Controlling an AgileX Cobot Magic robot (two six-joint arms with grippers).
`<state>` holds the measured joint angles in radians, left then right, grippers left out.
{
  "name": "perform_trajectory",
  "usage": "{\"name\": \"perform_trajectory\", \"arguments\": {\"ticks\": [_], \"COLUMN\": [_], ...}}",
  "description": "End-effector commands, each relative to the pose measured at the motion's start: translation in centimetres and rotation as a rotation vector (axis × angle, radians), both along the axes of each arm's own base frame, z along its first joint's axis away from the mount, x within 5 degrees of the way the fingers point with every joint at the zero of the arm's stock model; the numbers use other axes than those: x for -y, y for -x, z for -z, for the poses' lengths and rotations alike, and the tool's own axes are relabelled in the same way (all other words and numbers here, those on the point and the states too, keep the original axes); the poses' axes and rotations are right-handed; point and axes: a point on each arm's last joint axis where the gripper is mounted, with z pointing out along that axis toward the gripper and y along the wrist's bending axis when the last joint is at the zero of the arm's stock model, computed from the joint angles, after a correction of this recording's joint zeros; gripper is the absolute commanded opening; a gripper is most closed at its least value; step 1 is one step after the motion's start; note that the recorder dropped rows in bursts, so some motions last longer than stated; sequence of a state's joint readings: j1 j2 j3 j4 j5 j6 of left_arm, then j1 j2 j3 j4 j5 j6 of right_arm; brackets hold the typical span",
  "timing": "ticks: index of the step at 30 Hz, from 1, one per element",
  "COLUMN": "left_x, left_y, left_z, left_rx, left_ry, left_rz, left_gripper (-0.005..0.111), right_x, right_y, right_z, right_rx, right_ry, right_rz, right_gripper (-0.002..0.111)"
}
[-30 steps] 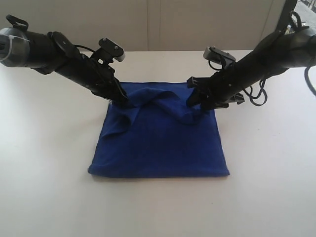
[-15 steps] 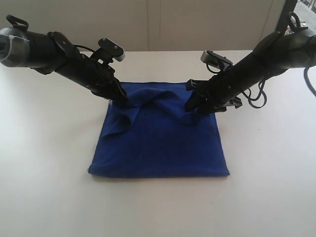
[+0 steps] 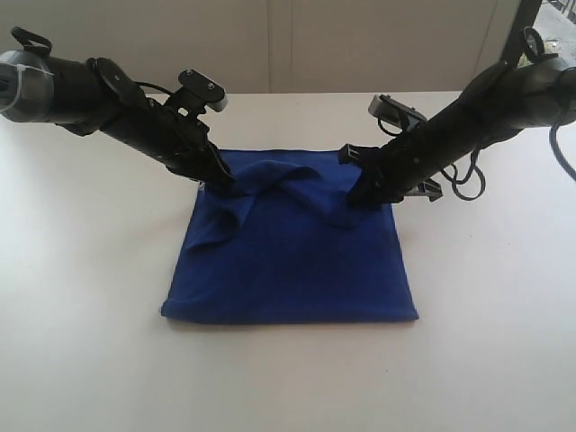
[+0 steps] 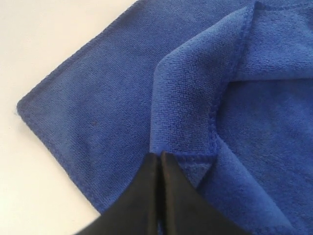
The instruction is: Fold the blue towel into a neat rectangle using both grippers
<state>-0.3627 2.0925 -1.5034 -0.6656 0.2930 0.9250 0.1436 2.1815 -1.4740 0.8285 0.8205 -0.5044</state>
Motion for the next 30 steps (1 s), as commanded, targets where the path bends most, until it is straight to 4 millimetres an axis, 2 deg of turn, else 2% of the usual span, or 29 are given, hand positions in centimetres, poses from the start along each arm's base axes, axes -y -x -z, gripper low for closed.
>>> {"name": "perform_trajectory", "arguments": {"ticks": [1, 5, 9, 12, 15, 16, 19, 20, 21, 24, 26, 30], "left_x": [0.0, 0.0, 0.1, 0.0, 0.0, 0.0, -0.6, -0.9, -1.5, -2.1, -2.4, -3.0], "left_y": [0.3, 0.3, 0.8, 1.4, 2.8, 4.0, 6.0, 6.6, 7.9, 10.0, 11.2, 13.5], "left_z": [-0.2, -0.2, -1.1, -3.3, -6.7, -9.3, -13.1, -14.0, -15.4, -16.0, -16.6, -18.2], "left_rx": [-0.024, -0.035, -0.053, -0.054, -0.083, -0.107, -0.140, -0.153, -0.192, -0.338, -0.413, -0.444], "left_ry": [0.019, 0.028, 0.040, 0.077, 0.133, 0.161, 0.173, 0.173, 0.144, 0.101, 0.087, 0.088], "left_rz": [-0.011, -0.024, -0.003, -0.013, -0.001, 0.035, 0.044, 0.027, 0.006, 0.015, 0.026, 0.032], "left_gripper": [0.000, 0.000, 0.000, 0.000, 0.000, 0.000, 0.000, 0.000, 0.000, 0.000, 0.000, 0.000], "right_x": [0.2, 0.4, 0.6, 1.0, 1.6, 2.0, 2.3, 2.3, 2.3, 1.9, 1.2, 1.0], "right_y": [-0.4, -0.5, -0.7, -0.5, 0.5, 1.5, 3.7, 4.3, 5.6, 7.7, 9.8, 13.5], "right_z": [-0.4, -0.9, -2.8, -5.5, -9.0, -11.5, -15.2, -16.0, -17.4, -19.3, -20.5, -21.2], "right_rx": [0.027, 0.050, 0.163, 0.262, 0.355, 0.405, 0.442, 0.440, 0.433, 0.418, 0.408, 0.391], "right_ry": [0.000, 0.005, 0.035, 0.086, 0.166, 0.216, 0.244, 0.238, 0.227, 0.208, 0.197, 0.247], "right_rz": [0.041, 0.046, 0.019, -0.012, -0.073, -0.119, -0.186, -0.200, -0.229, -0.290, -0.319, -0.309], "right_gripper": [0.000, 0.000, 0.000, 0.000, 0.000, 0.000, 0.000, 0.000, 0.000, 0.000, 0.000, 0.000]}}
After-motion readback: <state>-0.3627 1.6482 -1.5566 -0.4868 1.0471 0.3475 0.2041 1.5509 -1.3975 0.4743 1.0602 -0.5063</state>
